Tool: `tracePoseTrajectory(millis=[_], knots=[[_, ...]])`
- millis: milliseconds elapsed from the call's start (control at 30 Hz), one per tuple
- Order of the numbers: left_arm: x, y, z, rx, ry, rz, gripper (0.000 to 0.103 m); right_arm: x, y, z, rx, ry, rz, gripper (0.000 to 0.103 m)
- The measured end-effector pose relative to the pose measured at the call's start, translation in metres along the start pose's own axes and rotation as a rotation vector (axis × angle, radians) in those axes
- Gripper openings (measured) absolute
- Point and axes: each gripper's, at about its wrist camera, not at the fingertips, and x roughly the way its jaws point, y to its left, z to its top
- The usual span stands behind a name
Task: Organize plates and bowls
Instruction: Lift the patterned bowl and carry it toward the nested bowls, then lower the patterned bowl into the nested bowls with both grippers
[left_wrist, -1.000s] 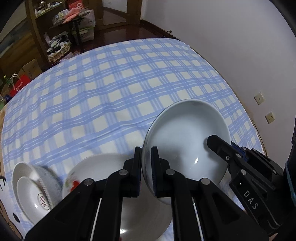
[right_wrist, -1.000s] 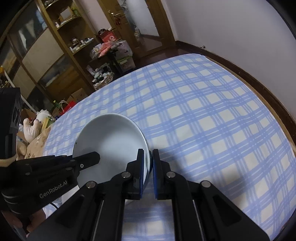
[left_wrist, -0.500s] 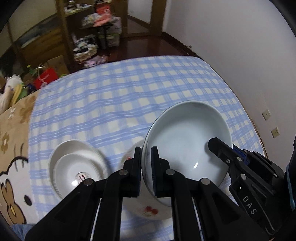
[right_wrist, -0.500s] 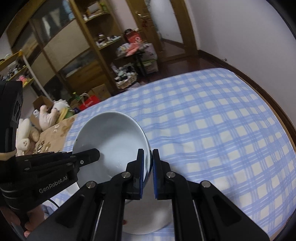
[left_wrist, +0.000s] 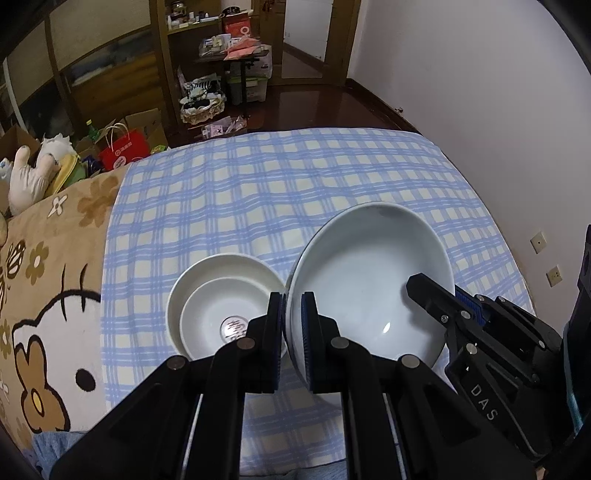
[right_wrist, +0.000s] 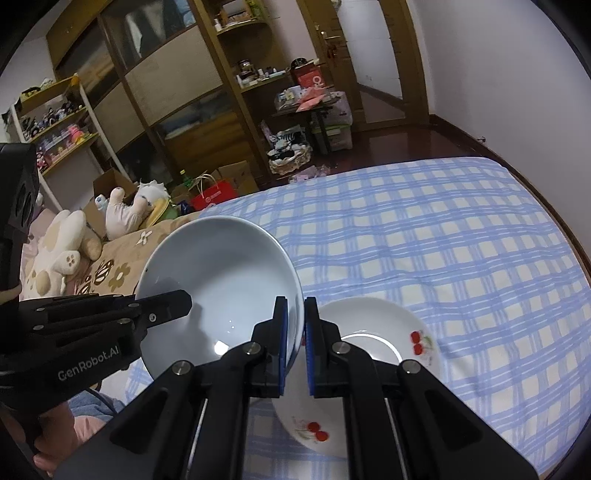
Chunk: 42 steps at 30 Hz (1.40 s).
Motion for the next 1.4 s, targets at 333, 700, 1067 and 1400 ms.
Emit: tracePoseTrajectory(millis=[333,700,1067,1400], knots=[[-0.004,0.031,-0.011,-0.015,-0.029,0.005,0.01,0.012,0.029,-0.001,-0.043,-0.003,0.009,0.009],[0.027,0.075,-0.018,-0.146,-0.04,-0.018,0.01,0.053,0.05,-0.006,-0.112,0.047,0.02,0.009],[0.057,0.098,-0.026,-0.184,0.015,0.018,0.01,0.091,0.055,-0.018,-0.103,0.105,0.04,0.009],[0.077,0.108,-0.031,-0.188,0.068,0.006,0.01,0.107,0.055,-0.027,-0.098,0.132,0.054,0.01]])
